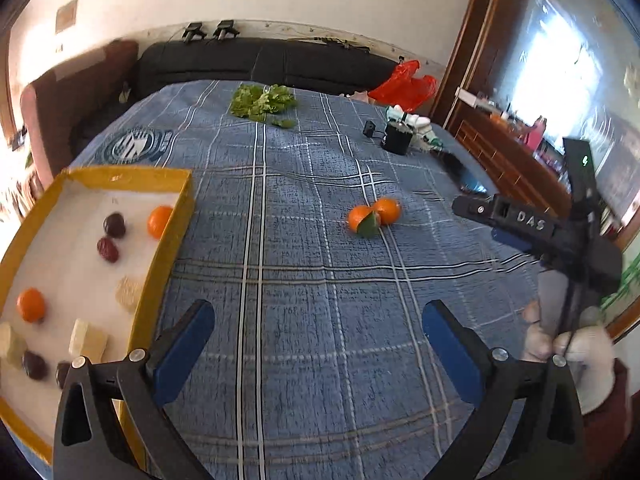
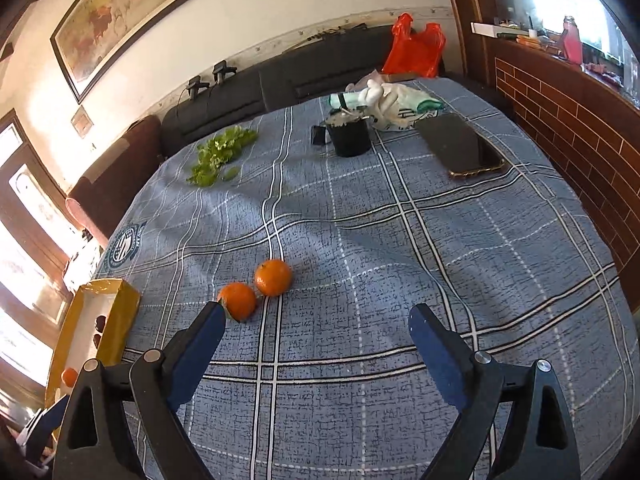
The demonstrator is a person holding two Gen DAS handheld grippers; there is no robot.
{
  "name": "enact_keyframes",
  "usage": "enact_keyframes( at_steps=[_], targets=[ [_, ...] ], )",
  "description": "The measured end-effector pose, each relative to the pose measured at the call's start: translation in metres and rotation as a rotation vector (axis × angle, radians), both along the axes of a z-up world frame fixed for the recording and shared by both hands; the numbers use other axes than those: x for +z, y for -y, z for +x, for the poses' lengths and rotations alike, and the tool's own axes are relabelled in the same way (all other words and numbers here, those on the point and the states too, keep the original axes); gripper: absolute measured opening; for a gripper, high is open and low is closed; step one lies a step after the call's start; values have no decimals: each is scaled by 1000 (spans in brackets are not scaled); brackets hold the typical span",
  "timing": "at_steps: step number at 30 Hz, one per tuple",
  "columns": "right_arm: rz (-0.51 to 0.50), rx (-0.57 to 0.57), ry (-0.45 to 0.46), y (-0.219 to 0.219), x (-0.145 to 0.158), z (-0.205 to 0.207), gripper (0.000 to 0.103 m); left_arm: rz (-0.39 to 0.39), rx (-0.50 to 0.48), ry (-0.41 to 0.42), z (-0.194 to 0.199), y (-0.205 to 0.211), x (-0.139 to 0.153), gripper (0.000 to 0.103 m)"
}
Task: Organize fruits
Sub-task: 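Move both tools back toward the two remaining oranges, then grasp the plain orange with the right tool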
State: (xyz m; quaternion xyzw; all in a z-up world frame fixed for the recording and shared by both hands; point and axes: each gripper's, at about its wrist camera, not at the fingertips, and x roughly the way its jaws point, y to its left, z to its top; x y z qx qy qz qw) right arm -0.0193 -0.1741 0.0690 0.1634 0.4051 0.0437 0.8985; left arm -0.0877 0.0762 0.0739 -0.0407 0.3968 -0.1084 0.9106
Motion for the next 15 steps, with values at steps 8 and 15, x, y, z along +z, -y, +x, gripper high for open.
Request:
enact_keyframes(
  at_steps=[8,15],
  targets=[
    [32,6,-27,-1,-19,22,95,95,-30,-14,47,30,-30,103],
    [37,68,-61,-12,-27,42,95,55,9,-69,75,16,-48,103]
  ],
)
